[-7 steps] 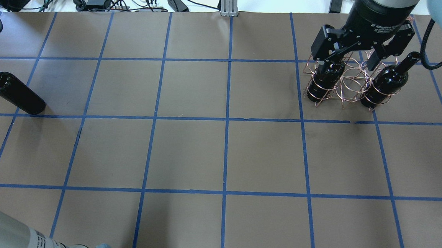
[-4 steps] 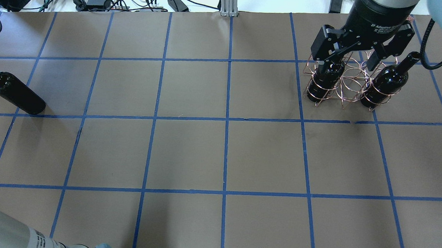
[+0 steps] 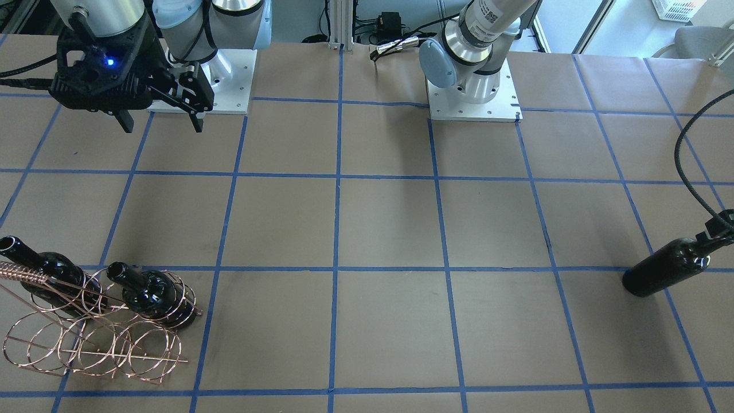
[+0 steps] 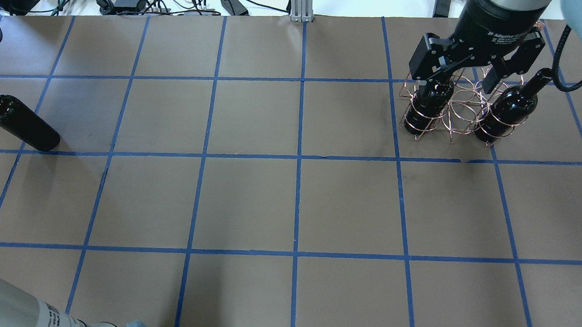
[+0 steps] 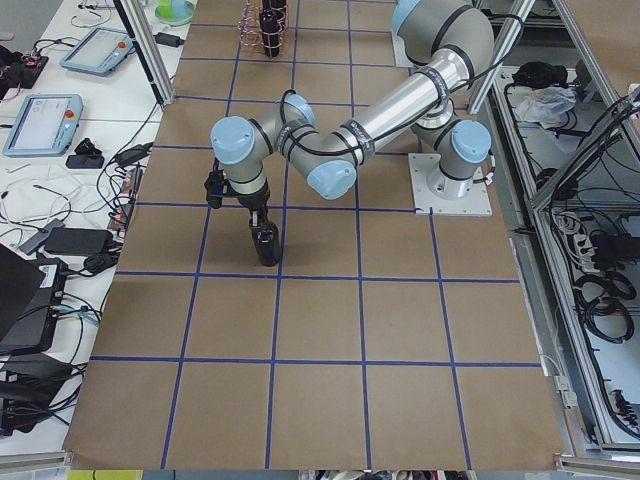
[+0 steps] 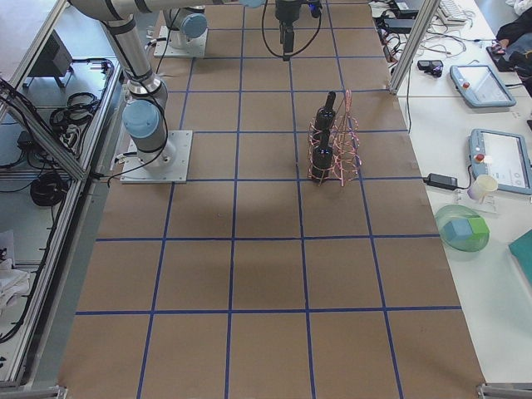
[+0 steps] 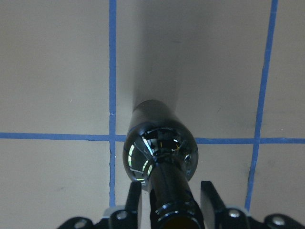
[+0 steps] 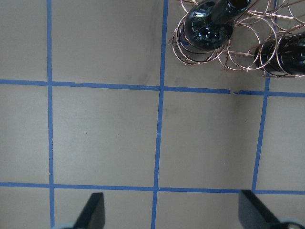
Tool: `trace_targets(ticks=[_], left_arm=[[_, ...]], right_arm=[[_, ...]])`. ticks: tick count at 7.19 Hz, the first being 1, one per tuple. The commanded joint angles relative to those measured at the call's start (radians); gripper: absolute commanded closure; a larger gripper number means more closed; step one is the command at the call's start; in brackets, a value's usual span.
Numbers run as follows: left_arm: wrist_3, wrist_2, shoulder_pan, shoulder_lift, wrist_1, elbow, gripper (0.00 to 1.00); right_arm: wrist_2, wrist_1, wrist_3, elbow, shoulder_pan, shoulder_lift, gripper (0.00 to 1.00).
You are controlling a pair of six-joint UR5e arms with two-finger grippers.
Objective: Place wine into wine basket
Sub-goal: 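Close the left gripper around the neck of the black bottle, then lift the bottle with the left gripper and carry it toward mid-table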
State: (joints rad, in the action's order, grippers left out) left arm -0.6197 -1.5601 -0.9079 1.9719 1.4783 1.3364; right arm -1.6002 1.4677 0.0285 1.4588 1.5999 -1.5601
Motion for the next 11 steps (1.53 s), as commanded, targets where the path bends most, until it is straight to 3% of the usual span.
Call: trace_targets(ticks=[1, 6, 8, 11], left_arm=[[-0.002, 0.0, 0.0, 0.004, -0.007, 0.0, 0.51], [0.003, -0.005, -0.008, -0.013, -0.007, 0.0, 0.76], [0.014, -0.02, -0.069, -0.095, 0.051, 0.001, 0.76], [0.286, -0.011, -0.223, -0.27, 0.158, 0.07, 0.76]], right_arm=[[-0.001, -0.001, 0.002, 0.0, 0.0, -0.001, 0.0], [-0.004, 0.0, 0.002, 0.026, 0.0, -0.008, 0.0], [-0.004, 0.0, 0.005, 0.026, 0.0, -0.006, 0.0], [0.0, -0.001, 0.005, 0.031, 0.0, -0.008, 0.0]])
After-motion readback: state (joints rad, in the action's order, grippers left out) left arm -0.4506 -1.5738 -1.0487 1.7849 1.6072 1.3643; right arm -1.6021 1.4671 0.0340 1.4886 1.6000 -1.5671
